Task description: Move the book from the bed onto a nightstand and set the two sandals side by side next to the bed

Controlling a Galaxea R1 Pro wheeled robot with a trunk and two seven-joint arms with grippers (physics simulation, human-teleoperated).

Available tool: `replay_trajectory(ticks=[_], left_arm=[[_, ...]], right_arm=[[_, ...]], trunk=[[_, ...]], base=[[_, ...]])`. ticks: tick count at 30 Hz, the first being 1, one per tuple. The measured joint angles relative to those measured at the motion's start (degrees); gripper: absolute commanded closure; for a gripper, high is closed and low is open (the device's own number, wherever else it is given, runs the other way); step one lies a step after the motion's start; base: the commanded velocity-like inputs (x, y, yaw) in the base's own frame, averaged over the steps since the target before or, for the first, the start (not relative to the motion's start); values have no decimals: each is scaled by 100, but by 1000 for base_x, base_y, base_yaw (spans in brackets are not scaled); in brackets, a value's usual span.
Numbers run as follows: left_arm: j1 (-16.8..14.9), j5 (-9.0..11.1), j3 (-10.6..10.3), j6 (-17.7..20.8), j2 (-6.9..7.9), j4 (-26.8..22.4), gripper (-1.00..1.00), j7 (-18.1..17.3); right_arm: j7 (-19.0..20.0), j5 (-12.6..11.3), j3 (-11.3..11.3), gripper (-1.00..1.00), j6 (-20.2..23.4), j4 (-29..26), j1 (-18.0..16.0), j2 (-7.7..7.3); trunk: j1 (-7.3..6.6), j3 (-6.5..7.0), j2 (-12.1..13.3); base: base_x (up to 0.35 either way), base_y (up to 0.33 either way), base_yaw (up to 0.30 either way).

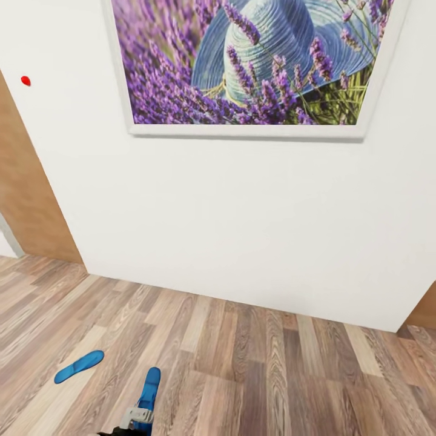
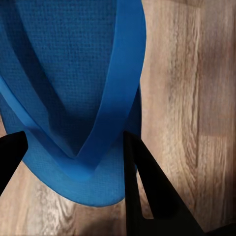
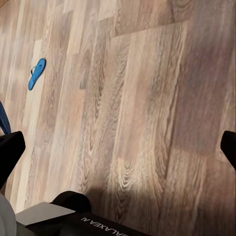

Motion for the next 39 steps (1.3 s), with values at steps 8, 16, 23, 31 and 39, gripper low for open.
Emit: replay_trajectory(ticks=[8, 16, 23, 31, 39], left_arm=[[9, 3, -5, -1, 1, -1, 100, -6], [9, 2, -6, -1, 1, -1, 100, -7], [9, 2, -7, -1, 1, -1, 100, -6], [9, 1, -9, -1, 1, -1, 100, -7], [9, 1, -9, -1, 1, 0, 100, -5]], right_arm=[[0, 3, 1, -100, 0, 1, -2, 1], [-1, 2, 1, -100, 0, 5, -2, 1], [-1, 2, 1, -100, 0, 5, -2, 1], [-1, 2, 1, -100, 0, 3, -2, 1], [-1, 1, 1, -100, 0, 2, -2, 1]], trunk=[[2, 0, 0], [3, 0, 0], [3, 0, 0], [3, 0, 0], [3, 0, 0]], base=[[150, -119, 229], [7, -6, 278], [0, 0, 279], [0, 0, 279], [0, 0, 279]])
